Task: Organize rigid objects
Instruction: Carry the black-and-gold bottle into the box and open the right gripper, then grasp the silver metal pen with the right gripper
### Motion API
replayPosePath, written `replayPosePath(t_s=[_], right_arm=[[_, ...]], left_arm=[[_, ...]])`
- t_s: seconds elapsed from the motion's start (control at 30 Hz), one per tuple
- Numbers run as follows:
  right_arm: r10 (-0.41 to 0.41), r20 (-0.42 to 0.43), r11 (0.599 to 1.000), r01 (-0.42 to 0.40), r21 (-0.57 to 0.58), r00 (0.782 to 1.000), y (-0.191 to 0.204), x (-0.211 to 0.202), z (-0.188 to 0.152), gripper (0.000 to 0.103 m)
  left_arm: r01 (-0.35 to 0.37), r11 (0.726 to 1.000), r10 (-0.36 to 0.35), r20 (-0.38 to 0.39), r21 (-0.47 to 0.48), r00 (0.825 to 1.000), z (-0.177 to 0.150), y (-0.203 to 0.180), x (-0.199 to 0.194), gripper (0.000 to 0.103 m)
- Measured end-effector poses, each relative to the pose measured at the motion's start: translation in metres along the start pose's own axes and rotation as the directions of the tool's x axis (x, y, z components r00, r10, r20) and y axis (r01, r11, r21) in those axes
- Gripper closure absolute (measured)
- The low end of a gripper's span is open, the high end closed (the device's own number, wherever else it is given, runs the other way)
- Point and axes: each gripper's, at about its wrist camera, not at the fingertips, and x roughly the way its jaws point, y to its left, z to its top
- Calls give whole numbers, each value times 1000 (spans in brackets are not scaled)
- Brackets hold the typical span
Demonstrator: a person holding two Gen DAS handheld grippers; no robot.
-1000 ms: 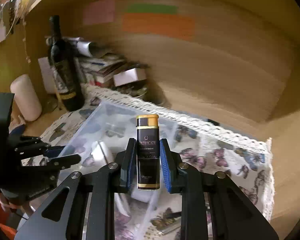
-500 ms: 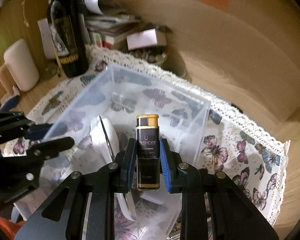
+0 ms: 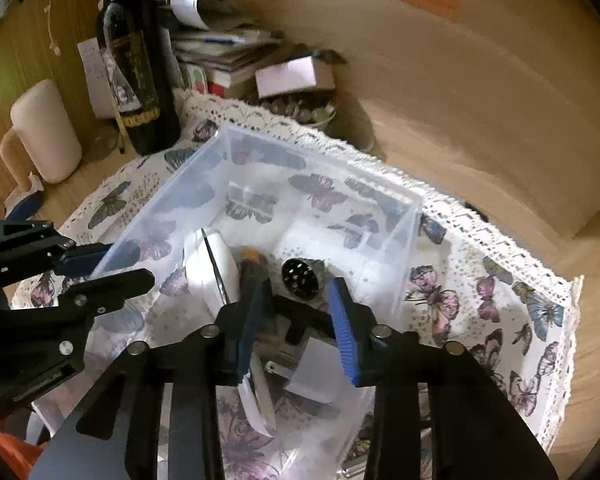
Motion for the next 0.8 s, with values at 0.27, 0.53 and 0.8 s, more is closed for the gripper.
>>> replayPosePath(t_s=[0.27, 0.53, 0.8], right_arm=[[-65, 102, 996, 59, 61, 993, -18, -37, -4, 50], [-156, 146, 977, 131, 168, 977, -53, -68, -20, 43], [-191, 58, 950, 169, 262, 980, -82, -55, -52, 43]], left_arm=[[0, 1000, 0, 0, 2, 1000, -1, 0, -1, 84], [1, 1000, -1, 1, 2, 1000, -1, 0, -1, 84], [0, 1000, 0, 1, 2, 1000, -1, 0, -1, 84]])
